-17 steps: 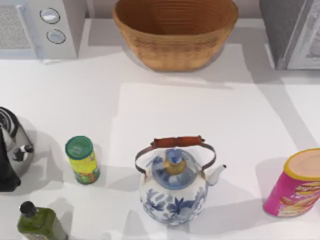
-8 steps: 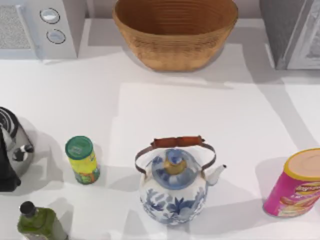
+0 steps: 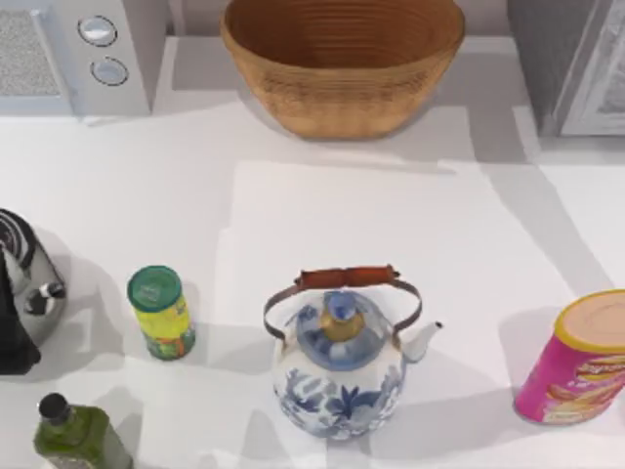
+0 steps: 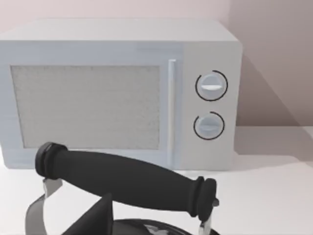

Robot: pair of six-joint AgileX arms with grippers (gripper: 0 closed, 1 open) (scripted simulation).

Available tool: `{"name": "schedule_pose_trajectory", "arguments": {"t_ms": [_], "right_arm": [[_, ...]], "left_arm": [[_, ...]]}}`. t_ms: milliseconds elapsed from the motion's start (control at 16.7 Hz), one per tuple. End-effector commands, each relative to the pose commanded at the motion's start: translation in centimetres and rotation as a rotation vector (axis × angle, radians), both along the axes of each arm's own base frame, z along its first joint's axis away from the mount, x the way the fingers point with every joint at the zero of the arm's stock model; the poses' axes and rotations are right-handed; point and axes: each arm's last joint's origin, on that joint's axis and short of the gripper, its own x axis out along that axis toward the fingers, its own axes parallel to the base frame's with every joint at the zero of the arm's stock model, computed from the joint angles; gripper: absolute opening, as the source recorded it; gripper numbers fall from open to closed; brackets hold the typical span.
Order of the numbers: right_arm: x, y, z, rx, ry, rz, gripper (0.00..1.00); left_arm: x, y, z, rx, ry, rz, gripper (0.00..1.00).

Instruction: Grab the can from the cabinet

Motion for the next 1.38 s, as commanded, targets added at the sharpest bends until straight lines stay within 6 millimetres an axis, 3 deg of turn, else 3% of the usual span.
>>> {"name": "schedule_pose_trajectory", "arguments": {"t_ms": [180,300,420,840,1020,1140,1380], "right_arm": [[-6.8,-0.5,2.2,0.005,-0.007,-0.001,0.0],[-9.7,-1.0,2.6,0.002,0.0,-0.002,0.0],[-10.8,-1.1,2.8,0.0,0.003,-0.002,0.0],[-11.3,-1.9,2.2,0.006,-0.005,-0.002,0.0],[-12.4,-3.5,0.3,0.006,-0.007,0.001,0.0],[-13.4,-4.8,-2.1,0.002,0.0,0.001,0.0],[-15.2,-7.3,-10.2,-0.015,0.046,0.002,0.0]], "left_arm": [[0.0,0.0,0.0,0.0,0.0,0.0,1.0],[0.0,0.0,0.0,0.0,0.0,0.0,1.0],[0.0,0.0,0.0,0.0,0.0,0.0,1.0],[0.0,0.0,0.0,0.0,0.0,0.0,1.0],[0.0,0.0,0.0,0.0,0.0,0.0,1.0],[0.0,0.0,0.0,0.0,0.0,0.0,1.0],[0.0,0.0,0.0,0.0,0.0,0.0,1.0]]}}
